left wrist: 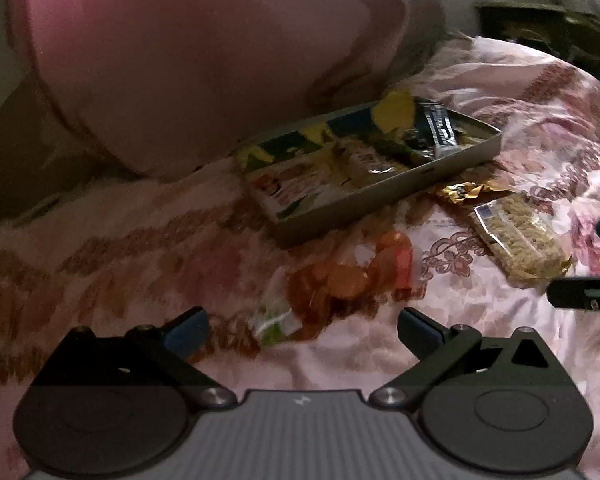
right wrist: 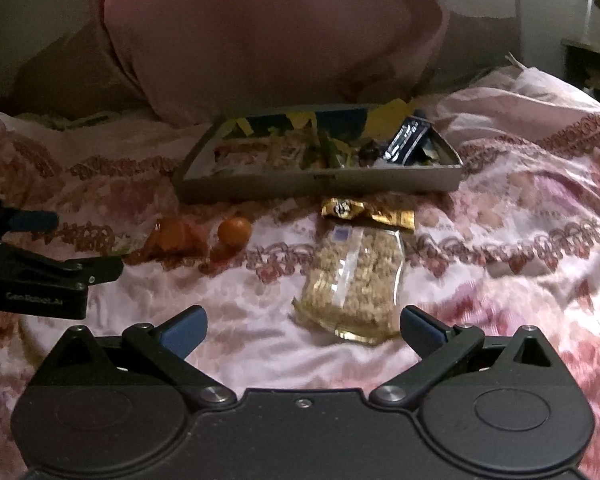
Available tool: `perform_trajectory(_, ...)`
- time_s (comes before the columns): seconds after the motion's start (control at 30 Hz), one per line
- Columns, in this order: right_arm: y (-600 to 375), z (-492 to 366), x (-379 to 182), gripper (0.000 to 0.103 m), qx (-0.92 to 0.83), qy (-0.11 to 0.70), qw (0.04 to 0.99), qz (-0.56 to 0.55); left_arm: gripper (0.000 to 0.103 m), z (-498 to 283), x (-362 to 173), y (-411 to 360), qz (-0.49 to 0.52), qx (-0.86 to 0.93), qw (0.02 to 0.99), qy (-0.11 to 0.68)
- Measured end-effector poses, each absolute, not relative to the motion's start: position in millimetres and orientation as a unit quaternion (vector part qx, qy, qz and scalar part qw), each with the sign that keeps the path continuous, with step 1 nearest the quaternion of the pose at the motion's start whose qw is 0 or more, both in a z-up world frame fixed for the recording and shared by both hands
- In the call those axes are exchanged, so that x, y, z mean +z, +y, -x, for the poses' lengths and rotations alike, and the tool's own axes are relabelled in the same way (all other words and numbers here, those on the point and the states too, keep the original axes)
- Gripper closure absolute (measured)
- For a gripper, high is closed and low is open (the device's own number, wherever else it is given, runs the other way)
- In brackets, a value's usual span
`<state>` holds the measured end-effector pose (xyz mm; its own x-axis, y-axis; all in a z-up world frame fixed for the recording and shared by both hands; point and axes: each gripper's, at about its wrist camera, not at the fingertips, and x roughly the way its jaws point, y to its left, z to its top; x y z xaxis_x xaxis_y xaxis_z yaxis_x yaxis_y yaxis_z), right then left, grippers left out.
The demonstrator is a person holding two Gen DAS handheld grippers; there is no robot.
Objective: Organize snacks
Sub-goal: 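Grasp the orange wrapped candies with the left tool while the right tool grasps the small orange ball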
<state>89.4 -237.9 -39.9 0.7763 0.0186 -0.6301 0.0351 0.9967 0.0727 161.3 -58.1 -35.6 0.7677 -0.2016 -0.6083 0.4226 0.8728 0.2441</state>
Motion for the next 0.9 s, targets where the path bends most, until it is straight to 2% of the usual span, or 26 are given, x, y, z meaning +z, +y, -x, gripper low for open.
perform_trajectory(0.57, -239, -172, -51, 0.001, 0.054, 0.29, 0.956, -0.015, 0.0, -207, -42, -92, -0.31, -0.308, 0.86, 0.264)
perform_trajectory(0.9, -229, -218, -69, 0.013, 0.104, 0.303, 0.947, 0.002, 0.001, -241, -62, -99, -0.342, -0.385, 0.8, 0.309)
